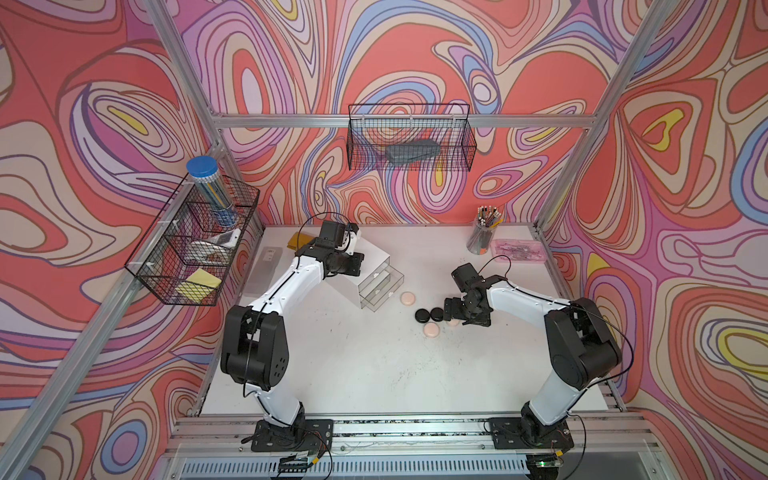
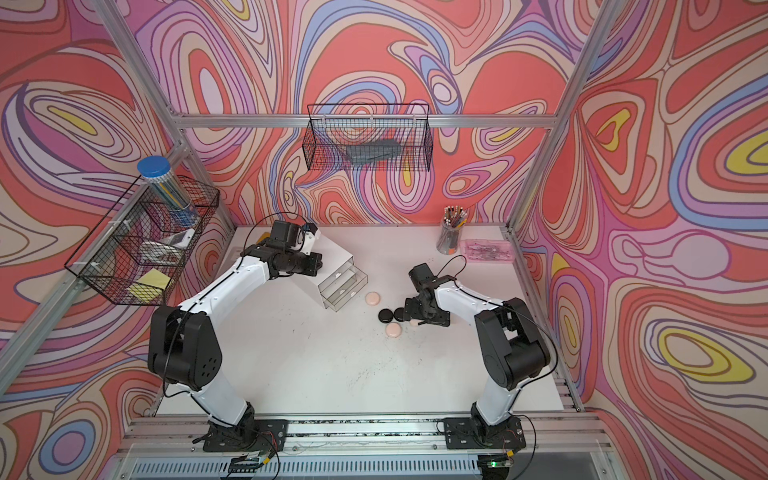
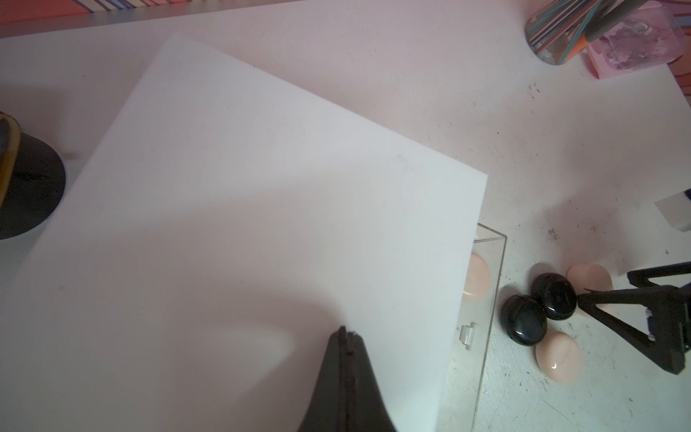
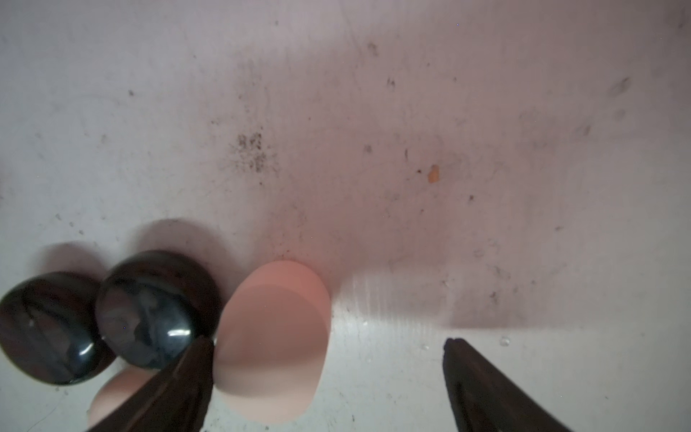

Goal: Put the bluetooth earphones in the drawer according to color
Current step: Pick up the Bluetooth earphone from the center of the board.

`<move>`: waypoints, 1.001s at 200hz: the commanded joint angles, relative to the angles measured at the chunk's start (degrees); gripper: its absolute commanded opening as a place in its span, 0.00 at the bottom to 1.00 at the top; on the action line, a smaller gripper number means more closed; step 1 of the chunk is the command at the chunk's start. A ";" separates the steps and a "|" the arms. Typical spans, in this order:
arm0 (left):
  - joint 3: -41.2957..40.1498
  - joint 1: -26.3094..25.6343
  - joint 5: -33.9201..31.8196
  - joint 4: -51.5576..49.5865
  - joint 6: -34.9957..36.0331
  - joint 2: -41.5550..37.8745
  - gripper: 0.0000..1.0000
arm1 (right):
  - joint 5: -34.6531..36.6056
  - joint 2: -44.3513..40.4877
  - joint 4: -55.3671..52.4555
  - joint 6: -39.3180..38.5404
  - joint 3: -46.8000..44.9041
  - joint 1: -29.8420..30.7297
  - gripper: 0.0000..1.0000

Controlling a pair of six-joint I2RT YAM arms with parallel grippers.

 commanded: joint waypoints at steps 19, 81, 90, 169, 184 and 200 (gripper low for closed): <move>-1.37 -0.72 -0.41 -8.05 0.43 3.48 0.00 | 0.12 1.40 -0.09 -1.61 0.13 -0.60 0.90; -1.37 -0.72 -0.61 -8.12 0.44 3.60 0.00 | -1.61 5.25 1.38 -3.24 1.78 -0.61 0.70; -1.37 -0.66 -0.66 -8.12 0.45 3.65 0.00 | -1.48 5.87 1.18 -3.58 2.49 -0.60 0.67; -1.29 -0.72 -0.42 -8.23 0.48 3.76 0.00 | -0.66 5.69 -0.03 -4.63 2.47 -0.60 0.36; -1.34 -0.72 -0.50 -8.20 0.45 3.84 0.00 | -0.58 5.01 -0.62 -4.61 2.96 -0.62 0.30; -1.28 -0.71 -0.41 -8.22 0.42 4.06 0.00 | -0.24 3.56 -1.07 -4.67 3.81 -0.62 0.28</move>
